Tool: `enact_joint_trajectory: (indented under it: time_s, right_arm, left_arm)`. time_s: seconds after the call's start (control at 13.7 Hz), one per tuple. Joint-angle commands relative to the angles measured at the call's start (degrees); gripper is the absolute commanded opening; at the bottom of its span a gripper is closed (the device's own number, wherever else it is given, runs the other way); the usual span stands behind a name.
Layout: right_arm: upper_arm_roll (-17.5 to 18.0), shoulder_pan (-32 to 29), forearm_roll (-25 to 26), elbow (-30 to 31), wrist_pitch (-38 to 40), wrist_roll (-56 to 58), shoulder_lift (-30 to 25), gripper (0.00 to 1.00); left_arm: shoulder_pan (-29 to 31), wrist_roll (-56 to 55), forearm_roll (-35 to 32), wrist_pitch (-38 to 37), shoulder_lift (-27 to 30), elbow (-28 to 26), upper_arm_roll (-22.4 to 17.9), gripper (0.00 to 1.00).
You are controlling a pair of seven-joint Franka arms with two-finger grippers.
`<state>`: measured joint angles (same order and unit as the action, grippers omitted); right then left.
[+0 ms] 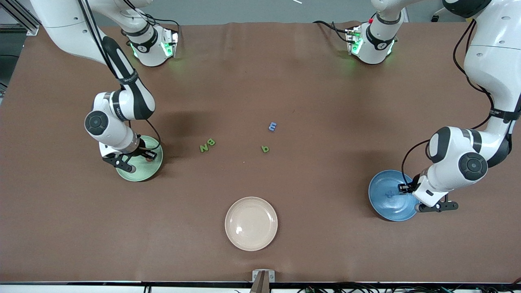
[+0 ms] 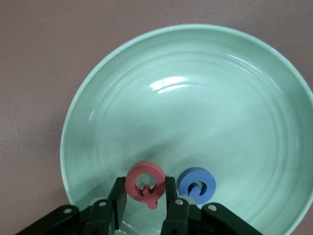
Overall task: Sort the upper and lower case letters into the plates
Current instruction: 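Place the n on the blue plate while the right gripper places Q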
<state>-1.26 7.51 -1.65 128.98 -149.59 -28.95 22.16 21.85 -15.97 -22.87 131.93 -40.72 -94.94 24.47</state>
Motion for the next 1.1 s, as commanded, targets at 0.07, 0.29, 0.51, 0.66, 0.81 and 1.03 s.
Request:
enact_joint_trajectory:
  time_s: [0.07, 0.29, 0.51, 0.66, 0.81, 1.03]
  right_arm:
    - [0.1, 0.2, 0.5, 0.6, -0.3, 0.2, -0.3, 0.78]
    - [0.1, 0.1, 0.5, 0.0, 0.8, 0.3, -0.5, 1.00]
    - [0.0, -0.2, 0.5, -3.4, 7.2, 0.4, -1.2, 1.00]
    - [0.0, -0.4, 0.5, -6.3, 12.5, 0.5, -1.3, 1.00]
    - [-0.1, -0.4, 0.6, -7.8, 14.7, 0.5, -1.9, 1.00]
    - [-0.1, -0.7, 0.6, -9.9, 17.3, 0.5, -1.9, 1.00]
  left_arm:
    - [-0.1, 1.5, -0.9, 0.4, 1.2, -0.6, 0.7, 1.00]
    - [-0.3, -0.9, -0.3, -1.1, 2.2, -0.8, 3.7, 1.00]
    - [-0.3, -5.1, -0.1, -7.6, 3.5, -0.9, 10.2, 1.00]
    - [-0.8, -14.6, -0.1, -8.0, 3.5, -1.1, 14.4, 1.00]
    - [-3.6, -22.7, -0.1, -8.0, 3.4, -1.6, 16.5, 1.00]
    - [-12.0, -35.8, -0.8, -7.6, 2.8, -1.0, 16.5, 1.00]
